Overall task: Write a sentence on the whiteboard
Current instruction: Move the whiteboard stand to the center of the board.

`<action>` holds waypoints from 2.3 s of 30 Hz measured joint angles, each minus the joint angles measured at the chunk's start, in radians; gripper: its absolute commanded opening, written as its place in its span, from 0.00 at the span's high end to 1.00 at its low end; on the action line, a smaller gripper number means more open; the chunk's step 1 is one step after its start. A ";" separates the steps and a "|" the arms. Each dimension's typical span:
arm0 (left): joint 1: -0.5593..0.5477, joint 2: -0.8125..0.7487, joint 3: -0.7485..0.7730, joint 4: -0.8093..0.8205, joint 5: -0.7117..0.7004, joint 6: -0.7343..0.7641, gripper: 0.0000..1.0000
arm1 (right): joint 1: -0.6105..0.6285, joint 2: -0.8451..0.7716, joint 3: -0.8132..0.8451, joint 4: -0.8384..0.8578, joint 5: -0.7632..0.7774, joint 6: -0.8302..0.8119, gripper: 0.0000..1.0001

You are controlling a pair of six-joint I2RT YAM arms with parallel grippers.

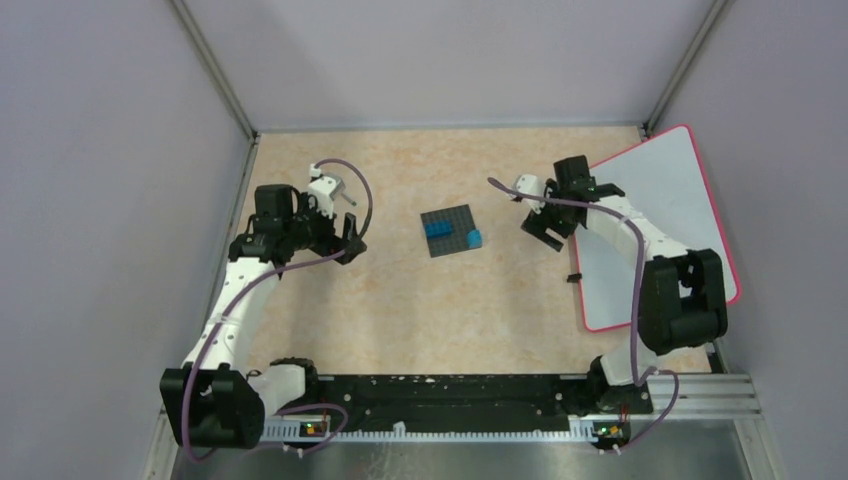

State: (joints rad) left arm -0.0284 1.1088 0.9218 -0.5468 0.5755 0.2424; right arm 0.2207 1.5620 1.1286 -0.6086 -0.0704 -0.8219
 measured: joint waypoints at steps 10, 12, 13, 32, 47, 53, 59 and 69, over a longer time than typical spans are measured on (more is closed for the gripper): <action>0.000 0.000 0.000 -0.005 0.011 0.011 0.01 | 0.000 0.114 0.053 0.016 0.014 -0.187 0.36; 0.000 0.000 0.000 -0.006 0.011 0.016 0.01 | 0.000 0.145 0.078 0.020 0.024 -0.215 0.38; 0.000 0.000 0.000 -0.006 0.012 0.017 0.01 | 0.000 0.155 0.084 0.021 0.030 -0.228 0.38; 0.000 0.000 -0.011 -0.008 0.049 0.029 0.01 | 0.000 0.268 0.076 0.015 0.188 -0.408 0.57; 0.000 0.000 -0.011 -0.023 0.072 0.034 0.01 | 0.010 0.278 0.076 0.062 0.257 -0.517 1.00; 0.000 0.000 -0.011 -0.026 0.073 0.034 0.01 | 0.044 0.278 0.068 0.053 0.288 -0.533 1.00; 0.000 0.000 -0.011 -0.027 0.069 0.027 0.01 | 0.151 0.278 0.039 0.052 0.320 -0.555 1.00; 0.000 0.009 -0.011 -0.021 0.025 0.005 0.01 | 0.395 0.244 -0.057 0.114 0.408 -0.615 1.00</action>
State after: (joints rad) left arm -0.0284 1.1179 0.9104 -0.5682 0.6003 0.2474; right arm 0.6159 1.8057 1.0718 -0.4950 0.3374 -1.4364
